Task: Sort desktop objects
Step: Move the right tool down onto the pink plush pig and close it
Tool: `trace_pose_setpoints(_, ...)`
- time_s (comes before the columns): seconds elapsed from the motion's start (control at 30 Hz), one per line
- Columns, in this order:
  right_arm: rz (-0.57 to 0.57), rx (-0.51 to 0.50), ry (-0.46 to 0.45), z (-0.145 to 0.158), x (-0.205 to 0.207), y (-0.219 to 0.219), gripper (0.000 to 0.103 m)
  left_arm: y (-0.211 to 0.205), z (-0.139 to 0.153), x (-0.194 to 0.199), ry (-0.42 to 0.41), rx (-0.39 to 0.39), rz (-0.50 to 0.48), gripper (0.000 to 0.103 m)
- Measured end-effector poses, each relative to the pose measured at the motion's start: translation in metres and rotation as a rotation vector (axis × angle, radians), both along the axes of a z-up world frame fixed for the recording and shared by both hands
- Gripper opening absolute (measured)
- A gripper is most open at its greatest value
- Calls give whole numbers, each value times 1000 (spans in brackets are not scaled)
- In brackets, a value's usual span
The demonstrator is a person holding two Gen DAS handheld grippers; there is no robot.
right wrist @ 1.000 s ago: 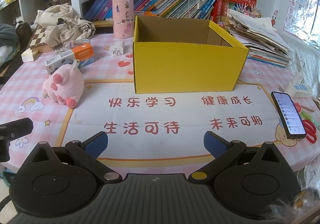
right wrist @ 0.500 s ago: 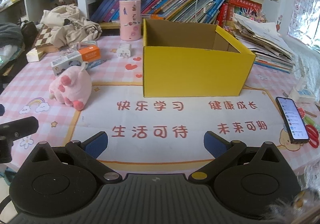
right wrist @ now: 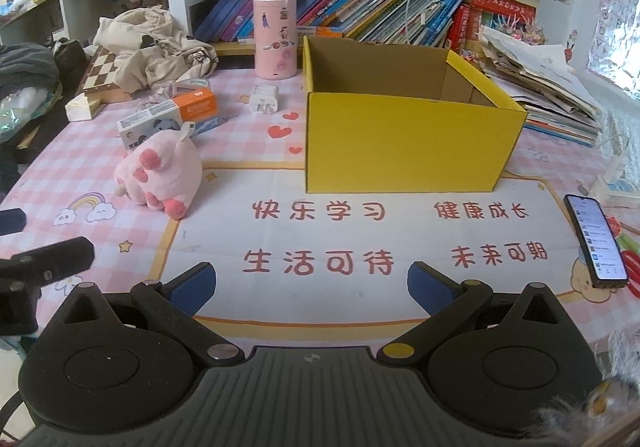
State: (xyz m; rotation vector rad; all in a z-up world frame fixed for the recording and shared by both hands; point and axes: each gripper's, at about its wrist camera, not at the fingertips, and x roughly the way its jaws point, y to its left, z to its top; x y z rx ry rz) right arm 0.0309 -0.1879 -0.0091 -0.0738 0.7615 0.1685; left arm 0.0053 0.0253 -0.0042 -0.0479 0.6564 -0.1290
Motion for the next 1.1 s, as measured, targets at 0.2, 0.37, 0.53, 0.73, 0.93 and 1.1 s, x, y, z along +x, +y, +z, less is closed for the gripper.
trace_pose_setpoints(0.2, 58, 4, -5, 3, 3, 9, 103, 4, 3, -2, -33, -36, -17, 103)
trace_pose_setpoints(0.37, 89, 3, -11, 3, 9, 15, 102, 7, 6, -1, -51, -16, 19, 103)
trace_pose_setpoints(0.53, 125, 4, 0, 3, 21, 23, 101, 15, 5, 5, -29, -12, 76, 103)
trace_pose_setpoints(0.73, 223, 10, 1, 2, 40, 39, 87, 29, 1, 16, -5, -56, 117, 103)
trace_pose_setpoints(0.93, 329, 24, 15, -1, 71, 60, 80, 42, 1, 29, -14, -48, 205, 103)
trace_pose_setpoints(1.1, 421, 23, 53, -9, 98, 83, 83, 53, 0, 40, -2, -46, 279, 103)
